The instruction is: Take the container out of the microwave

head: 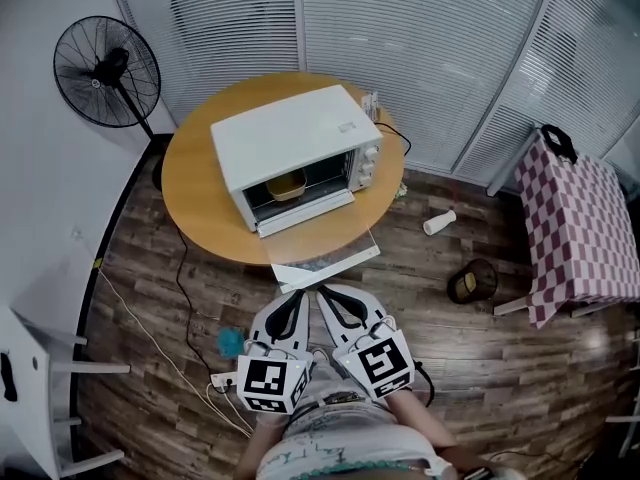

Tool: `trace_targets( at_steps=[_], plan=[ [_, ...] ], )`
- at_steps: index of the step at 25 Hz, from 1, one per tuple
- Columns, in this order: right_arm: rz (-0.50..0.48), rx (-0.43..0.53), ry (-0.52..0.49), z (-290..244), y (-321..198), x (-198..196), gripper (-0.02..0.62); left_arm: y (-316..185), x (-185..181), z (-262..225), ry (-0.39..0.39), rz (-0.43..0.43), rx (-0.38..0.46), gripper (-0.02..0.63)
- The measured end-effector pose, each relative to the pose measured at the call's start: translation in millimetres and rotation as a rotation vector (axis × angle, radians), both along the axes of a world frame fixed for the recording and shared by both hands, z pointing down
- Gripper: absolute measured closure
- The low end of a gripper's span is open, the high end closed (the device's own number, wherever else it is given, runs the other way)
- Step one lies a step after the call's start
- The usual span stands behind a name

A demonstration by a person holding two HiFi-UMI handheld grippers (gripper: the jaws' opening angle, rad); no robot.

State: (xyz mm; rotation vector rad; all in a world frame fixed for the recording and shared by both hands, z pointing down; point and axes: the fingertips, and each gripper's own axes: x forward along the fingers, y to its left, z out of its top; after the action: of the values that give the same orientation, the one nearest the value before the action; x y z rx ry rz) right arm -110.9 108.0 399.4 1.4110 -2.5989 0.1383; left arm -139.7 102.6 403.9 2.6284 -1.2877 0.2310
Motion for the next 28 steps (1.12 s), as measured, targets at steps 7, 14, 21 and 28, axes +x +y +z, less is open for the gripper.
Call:
trace_targets(
  at_steps=[7,14,21,28],
  plan=[
    [0.019,-0.003,0.001,8,-18,-10,0.601,-17,-12,5,-0.003,0.026,0.002,0.589],
    [0.007,-0.009,0.0,9,-35,-12,0.6,-33,-12,4,0.002,0.025,-0.002,0.589],
    [-0.006,-0.02,-0.007,8,-58,-1,0.6,-56,0,1,0.005,0.013,0.0,0.589],
    [-0.03,0.001,-0.016,2,-102,32,0.6,-98,34,-6,0.002,-0.004,0.012,0.589]
  ],
)
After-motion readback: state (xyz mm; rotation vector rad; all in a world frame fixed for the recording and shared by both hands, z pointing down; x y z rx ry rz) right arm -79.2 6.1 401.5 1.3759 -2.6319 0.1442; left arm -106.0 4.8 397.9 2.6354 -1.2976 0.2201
